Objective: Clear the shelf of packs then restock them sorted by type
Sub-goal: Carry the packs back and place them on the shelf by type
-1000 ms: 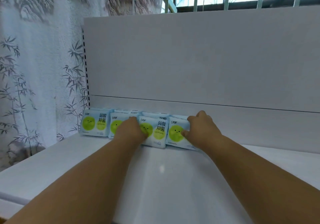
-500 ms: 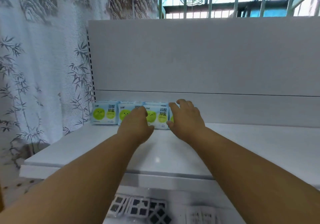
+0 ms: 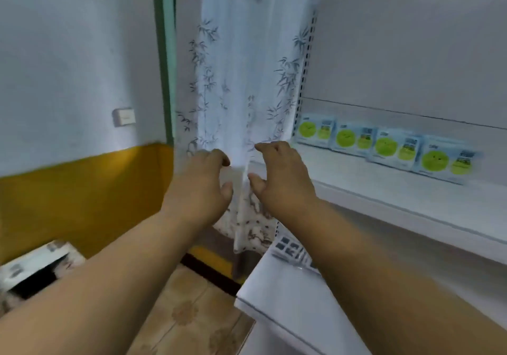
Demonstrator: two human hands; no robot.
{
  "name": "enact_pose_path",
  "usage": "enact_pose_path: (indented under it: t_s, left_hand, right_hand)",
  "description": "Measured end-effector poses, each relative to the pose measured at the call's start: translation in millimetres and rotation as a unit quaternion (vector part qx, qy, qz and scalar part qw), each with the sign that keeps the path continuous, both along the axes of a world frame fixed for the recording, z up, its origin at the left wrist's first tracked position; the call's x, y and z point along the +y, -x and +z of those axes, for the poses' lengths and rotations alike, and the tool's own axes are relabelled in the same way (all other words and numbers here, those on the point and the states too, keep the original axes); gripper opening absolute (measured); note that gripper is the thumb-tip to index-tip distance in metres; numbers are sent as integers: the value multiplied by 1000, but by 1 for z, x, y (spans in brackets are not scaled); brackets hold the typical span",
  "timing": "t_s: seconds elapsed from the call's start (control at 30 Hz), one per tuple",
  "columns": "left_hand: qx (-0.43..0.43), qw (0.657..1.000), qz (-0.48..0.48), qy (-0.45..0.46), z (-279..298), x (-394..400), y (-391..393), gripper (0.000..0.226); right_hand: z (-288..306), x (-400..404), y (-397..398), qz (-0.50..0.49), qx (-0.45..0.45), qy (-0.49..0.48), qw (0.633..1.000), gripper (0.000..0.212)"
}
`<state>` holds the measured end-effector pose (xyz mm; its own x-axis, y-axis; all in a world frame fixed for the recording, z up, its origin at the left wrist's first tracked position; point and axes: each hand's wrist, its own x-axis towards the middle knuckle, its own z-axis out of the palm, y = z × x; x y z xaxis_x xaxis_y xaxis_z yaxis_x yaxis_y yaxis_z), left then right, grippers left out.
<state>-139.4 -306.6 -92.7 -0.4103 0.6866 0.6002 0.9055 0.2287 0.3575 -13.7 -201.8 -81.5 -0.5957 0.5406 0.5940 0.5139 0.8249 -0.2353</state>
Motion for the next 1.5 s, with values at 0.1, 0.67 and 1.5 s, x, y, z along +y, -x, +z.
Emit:
enact_pose_path:
  t_s: [0.1,0.67,1.5]
  left_hand:
    - [-5,994,111,23,-42,-64,37,35]
    - [-296,866,354,195,-365,-360,48,28]
    - [-556,637,424,324,-1028,-432,-23,86]
  right_hand:
    - [-39,-39,62,114,-14,21,993,54]
    - [-379,-297,153,347,-286,265,853,53]
    - [-1036,-372,120,81,-502,534,675,52]
